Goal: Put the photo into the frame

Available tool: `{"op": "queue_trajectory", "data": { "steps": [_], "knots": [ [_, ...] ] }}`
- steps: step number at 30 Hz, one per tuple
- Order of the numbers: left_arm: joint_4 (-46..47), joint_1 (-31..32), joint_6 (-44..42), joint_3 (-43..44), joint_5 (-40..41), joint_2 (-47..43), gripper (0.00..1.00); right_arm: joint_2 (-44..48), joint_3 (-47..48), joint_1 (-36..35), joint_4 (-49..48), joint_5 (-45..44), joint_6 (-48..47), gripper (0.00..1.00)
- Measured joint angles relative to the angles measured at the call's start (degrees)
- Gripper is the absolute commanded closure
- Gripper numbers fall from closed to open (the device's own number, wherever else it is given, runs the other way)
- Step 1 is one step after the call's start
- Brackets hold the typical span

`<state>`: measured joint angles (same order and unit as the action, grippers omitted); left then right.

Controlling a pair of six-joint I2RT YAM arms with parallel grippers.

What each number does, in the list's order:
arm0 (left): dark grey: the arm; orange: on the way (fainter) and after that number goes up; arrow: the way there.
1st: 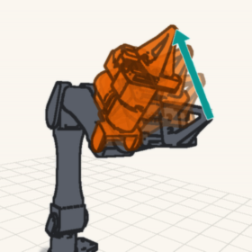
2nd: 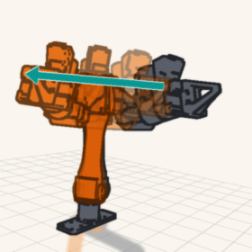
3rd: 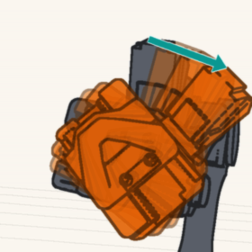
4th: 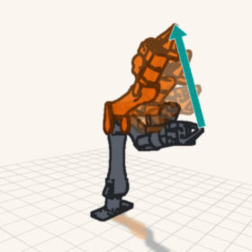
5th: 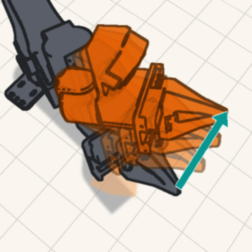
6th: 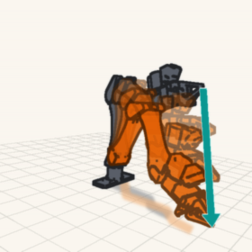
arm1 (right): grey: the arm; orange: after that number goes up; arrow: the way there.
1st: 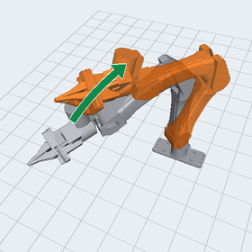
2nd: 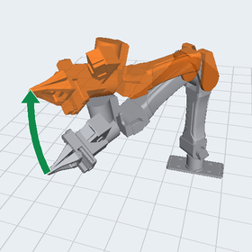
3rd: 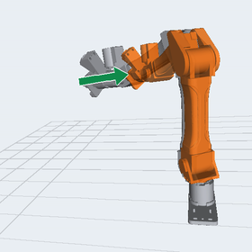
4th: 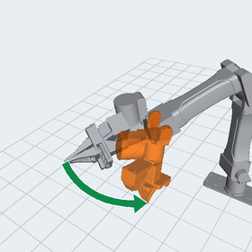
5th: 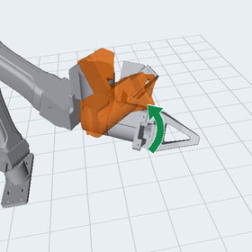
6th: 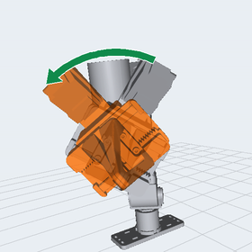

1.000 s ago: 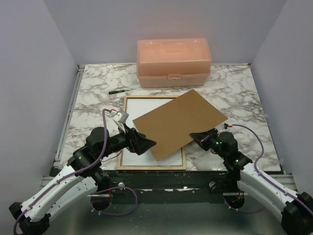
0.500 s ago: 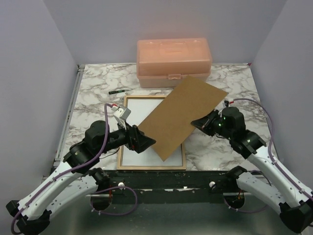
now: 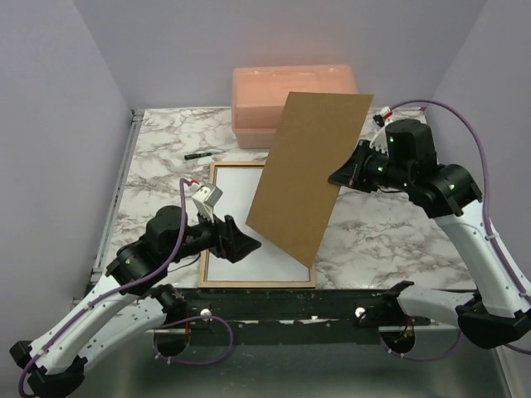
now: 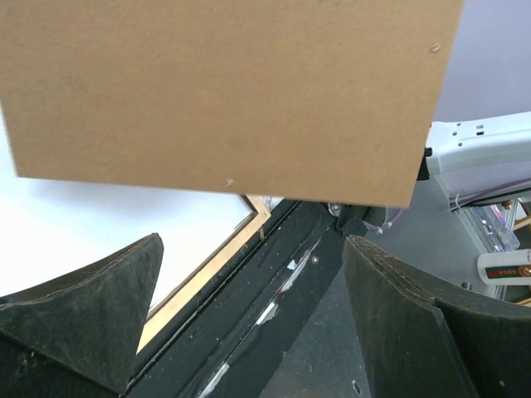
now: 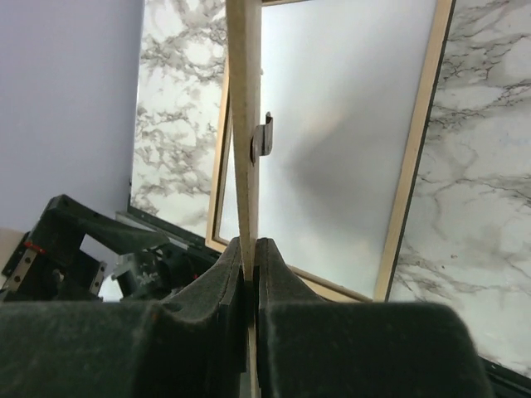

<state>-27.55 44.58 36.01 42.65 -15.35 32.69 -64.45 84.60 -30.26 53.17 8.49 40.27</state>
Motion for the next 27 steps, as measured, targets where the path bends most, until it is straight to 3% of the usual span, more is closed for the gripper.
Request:
{"op": "queue_trajectory", "data": {
  "steps": [13, 27],
  "knots": [
    [-1.29, 0.0, 0.0, -1.6, 0.74, 0.79, 0.09, -8.41, 26.95, 0.0, 22.97, -7.39, -7.19, 1.0],
    [0.72, 0.11, 0.11, -1.6, 0.68, 7.48, 0.1, -10.14, 19.21, 0.24, 28.76, -9.29, -8.2, 1.0]
  ]
}}
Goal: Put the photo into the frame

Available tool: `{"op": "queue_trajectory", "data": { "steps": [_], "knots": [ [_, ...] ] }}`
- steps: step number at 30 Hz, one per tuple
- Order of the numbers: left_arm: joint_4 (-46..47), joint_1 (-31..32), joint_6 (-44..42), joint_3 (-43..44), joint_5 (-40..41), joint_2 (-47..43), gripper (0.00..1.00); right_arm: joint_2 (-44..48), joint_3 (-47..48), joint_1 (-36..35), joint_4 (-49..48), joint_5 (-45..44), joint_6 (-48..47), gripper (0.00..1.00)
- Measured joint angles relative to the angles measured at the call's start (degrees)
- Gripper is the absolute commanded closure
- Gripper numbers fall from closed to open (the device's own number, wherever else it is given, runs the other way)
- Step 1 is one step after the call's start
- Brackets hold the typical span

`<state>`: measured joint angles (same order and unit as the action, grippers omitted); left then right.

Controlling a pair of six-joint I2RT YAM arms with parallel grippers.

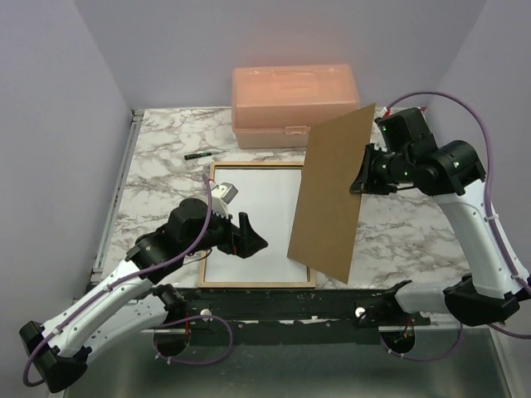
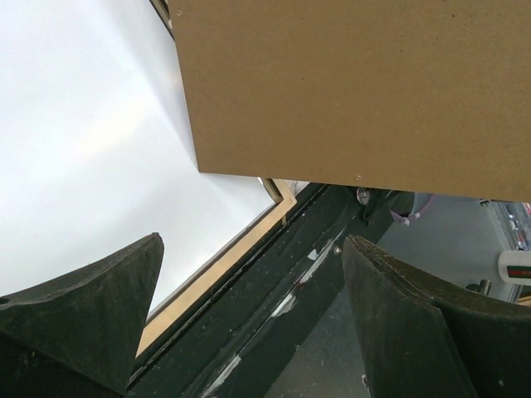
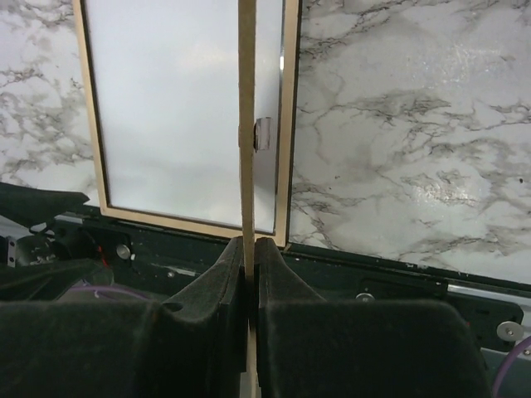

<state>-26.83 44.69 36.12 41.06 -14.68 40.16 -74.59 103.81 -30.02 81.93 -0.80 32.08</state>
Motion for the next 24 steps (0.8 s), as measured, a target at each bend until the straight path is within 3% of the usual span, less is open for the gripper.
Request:
{"op": "queue_trajectory", "data": {
  "steps": [9, 15, 17, 21, 24],
  "knots": [
    [1.05, 0.07, 0.55, 1.16, -0.42, 3.54, 0.09, -5.09, 3.13, 0.04, -1.42, 3.89, -3.02, 0.97],
    [1.27, 0.07, 0.94, 4.52, -0.46, 6.12, 0.08, -9.4, 3.08, 0.24, -4.44, 6.78, -4.17, 0.7],
    [1.31, 0.07, 1.27, 6.14, -0.39, 7.21, 0.07, -10.93, 2.91, 0.09, -5.01, 8.28, -4.57, 0.57],
    [1.2, 0.07, 1.79, 8.35, 0.11, 8.7, 0.06, -13.42, 1.97, 0.09, -7.78, 11.67, -4.46, 0.4],
    [0.92, 0.11, 2.25, 10.01, 0.94, 10.01, 0.05, -14.64, 0.87, 0.09, -11.19, 14.51, -4.2, 0.34]
  ]
}}
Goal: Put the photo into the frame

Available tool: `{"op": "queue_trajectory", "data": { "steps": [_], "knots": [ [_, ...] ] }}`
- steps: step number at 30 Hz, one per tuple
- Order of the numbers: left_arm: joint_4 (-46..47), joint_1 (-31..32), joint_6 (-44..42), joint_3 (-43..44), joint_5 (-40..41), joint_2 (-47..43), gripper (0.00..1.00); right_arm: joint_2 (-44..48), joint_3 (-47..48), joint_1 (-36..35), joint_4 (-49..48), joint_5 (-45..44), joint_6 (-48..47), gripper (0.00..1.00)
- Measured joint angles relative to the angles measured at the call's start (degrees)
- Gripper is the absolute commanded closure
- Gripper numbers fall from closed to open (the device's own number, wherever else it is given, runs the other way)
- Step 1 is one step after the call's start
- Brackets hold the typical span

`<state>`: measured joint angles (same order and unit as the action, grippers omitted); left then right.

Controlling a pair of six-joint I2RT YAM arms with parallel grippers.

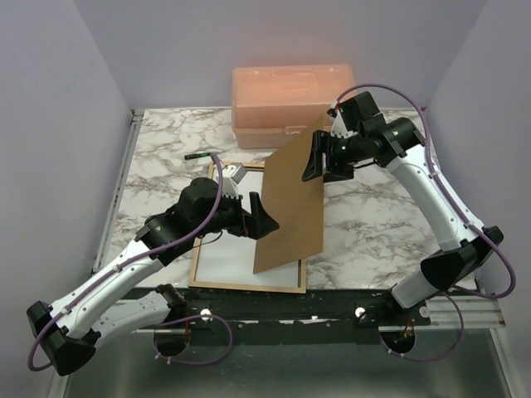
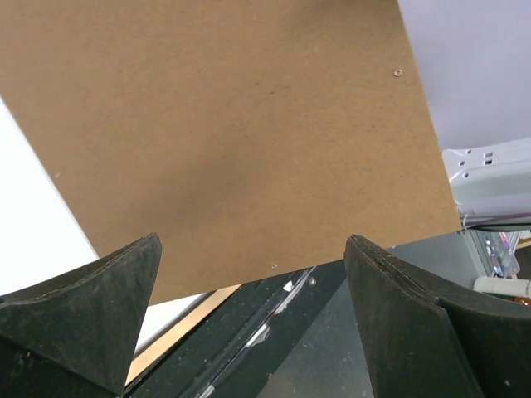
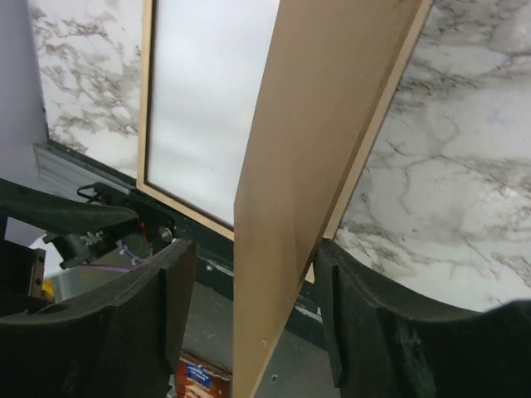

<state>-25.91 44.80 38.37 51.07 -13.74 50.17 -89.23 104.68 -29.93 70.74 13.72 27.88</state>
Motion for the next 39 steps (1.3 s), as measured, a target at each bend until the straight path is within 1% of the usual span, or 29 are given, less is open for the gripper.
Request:
{"op": "queue_trajectory", "data": {
  "steps": [5, 8, 12, 16, 19, 26, 32, 35, 39],
  "knots": [
    [-0.26, 0.07, 0.74, 1.55, 0.94, 1.64, 0.02, -1.22, -1.73, 0.0, -6.34, 3.87, 1.18, 0.33],
    [-0.46, 0.07, 0.94, 2.19, 1.11, 1.9, 0.02, -2.01, -1.9, 0.0, -9.49, 6.08, 2.32, 0.31],
    [-2.4, -0.24, 1.16, 5.31, 1.09, 2.25, 0.02, -3.21, -1.42, 0.0, -12.85, 9.16, 4.11, 0.3],
    [-3.85, -1.22, 2.1, 8.31, 1.07, 1.9, 0.02, -3.65, -1.27, 0.0, -17.59, 13.7, 6.88, 0.3],
    [-4.63, -2.93, 3.56, 8.76, 1.07, 0.42, 0.02, -3.54, -2.16, -0.04, -23.41, 17.88, 9.88, 0.3],
    [-6.97, -10.49, 8.61, 7.91, 0.13, -4.9, 0.02, -3.43, -9.31, -1.64, -38.82, 25.38, 17.86, 0.3],
    [-5.97, -18.97, 13.53, 2.71, -4.07, -10.14, 0.02, -3.82, -14.19, -4.72, -50.23, 28.52, 23.87, 0.3],
    [-5.86, -22.32, 14.67, 1.95, -7.06, -10.36, 0.02, -3.96, -16.22, -5.77, -55.76, 30.14, 26.84, 0.29],
    [-5.4, -24.9, 14.58, 1.95, -10.67, -9.35, 0.02, -4.55, -18.56, -6.62, -63.8, 32.57, 31.28, 0.29]
  ]
}}
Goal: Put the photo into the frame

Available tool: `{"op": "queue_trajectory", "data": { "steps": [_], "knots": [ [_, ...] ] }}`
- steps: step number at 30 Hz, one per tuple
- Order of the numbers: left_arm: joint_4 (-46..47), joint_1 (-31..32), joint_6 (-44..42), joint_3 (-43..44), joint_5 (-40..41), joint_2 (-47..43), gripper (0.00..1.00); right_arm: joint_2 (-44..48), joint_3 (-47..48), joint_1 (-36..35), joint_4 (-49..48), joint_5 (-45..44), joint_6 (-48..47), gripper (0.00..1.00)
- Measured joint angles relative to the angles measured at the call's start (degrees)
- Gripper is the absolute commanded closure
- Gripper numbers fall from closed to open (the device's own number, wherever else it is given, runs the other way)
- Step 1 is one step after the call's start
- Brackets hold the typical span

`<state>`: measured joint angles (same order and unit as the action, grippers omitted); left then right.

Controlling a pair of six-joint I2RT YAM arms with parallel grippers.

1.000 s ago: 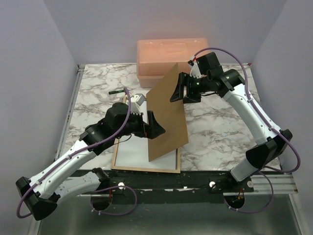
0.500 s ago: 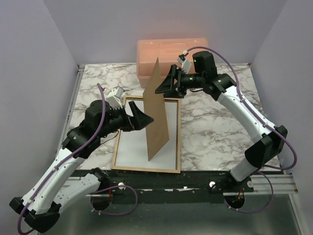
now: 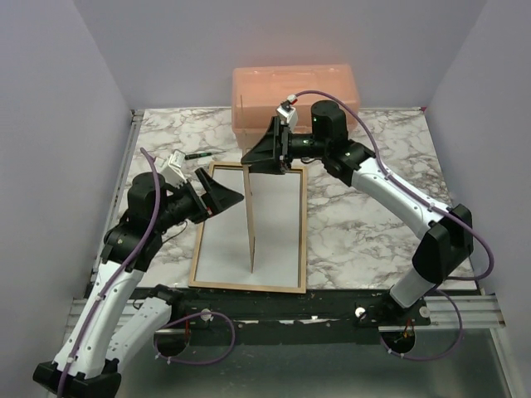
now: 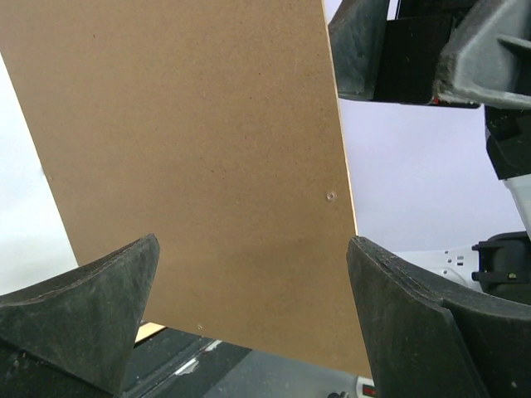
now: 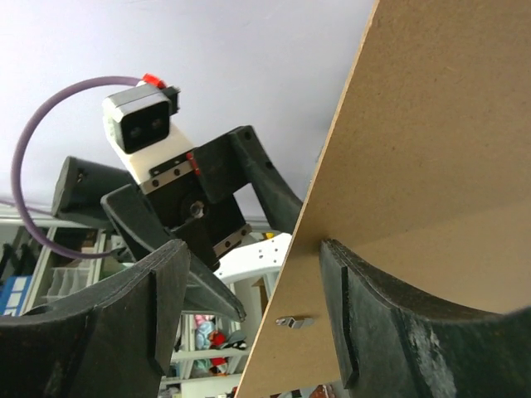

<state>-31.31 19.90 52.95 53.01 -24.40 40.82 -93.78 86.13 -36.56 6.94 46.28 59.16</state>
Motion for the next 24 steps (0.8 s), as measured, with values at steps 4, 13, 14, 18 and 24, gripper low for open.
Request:
{"op": "queue_trajectory", "data": {
  "steps": [4, 13, 14, 18, 24],
  "knots": [
    [-0.44, -2.38, -1.27, 0.48, -3.13, 1.84, 0.01, -1.09, -2.71, -0.61, -8.83, 2.23, 5.22, 0.29],
    [-1.2, -9.11, -4.7, 4.0, -9.35, 4.09, 0.02, -5.05, -5.44, -2.14, -19.76, 4.42, 12.57, 0.29],
    [-1.25, -9.81, -5.14, 4.33, -9.9, 4.22, 0.04, -5.11, -5.73, -2.14, -20.13, 4.44, 12.87, 0.29],
    [-2.03, -11.98, -7.63, 5.84, -10.86, 6.8, 0.12, -5.09, -5.95, -2.14, -19.78, 4.33, 11.96, 0.3],
    [-7.04, -14.47, -14.32, 9.57, -10.69, 13.51, 0.15, -4.09, -4.9, -2.14, -7.67, 0.2, 3.63, 0.29]
  ]
}}
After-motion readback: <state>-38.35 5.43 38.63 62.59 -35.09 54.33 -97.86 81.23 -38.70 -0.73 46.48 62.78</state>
